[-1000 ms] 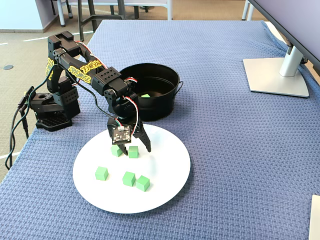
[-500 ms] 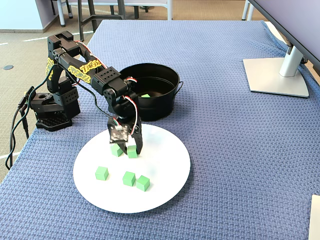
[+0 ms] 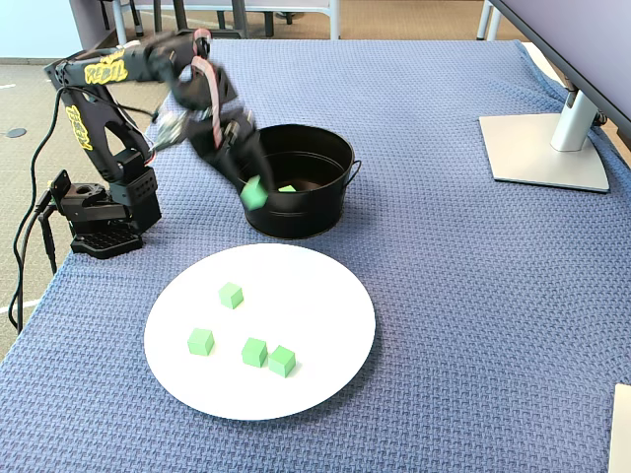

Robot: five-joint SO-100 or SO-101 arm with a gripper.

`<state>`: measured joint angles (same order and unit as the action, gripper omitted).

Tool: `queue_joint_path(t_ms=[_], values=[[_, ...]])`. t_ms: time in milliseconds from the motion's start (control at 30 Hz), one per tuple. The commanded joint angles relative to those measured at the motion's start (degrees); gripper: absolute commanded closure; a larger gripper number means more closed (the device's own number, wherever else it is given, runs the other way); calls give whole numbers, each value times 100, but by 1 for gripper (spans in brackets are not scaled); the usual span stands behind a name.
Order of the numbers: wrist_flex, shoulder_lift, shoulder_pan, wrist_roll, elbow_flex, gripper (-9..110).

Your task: Pick up the green cubes from the white plate and place them in the black recipient

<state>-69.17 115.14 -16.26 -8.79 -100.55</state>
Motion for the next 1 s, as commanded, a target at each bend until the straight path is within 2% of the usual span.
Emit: queue_joint_path(t_ms=[0,200,300,333,400,433,567,667,700,800,900,967], values=[[-97,519,1863,888,0,102],[422,-554,3243,1714,167,102],[501,-1195,3647,1485,316,102],[448,-1274,3762,1274,343,94],[343,-1266,3885,773,352,68],[334,-1213,3841,668,360,64],[211,-888,3498,290,598,60],[-26,-413,2944,237,932,63],[-211,-308,2593,308,1178,67],[-756,-316,1266,457,1925,77],[-703,-396,-185,888,1846,87],[-606,-624,-905,1055,1608,88]])
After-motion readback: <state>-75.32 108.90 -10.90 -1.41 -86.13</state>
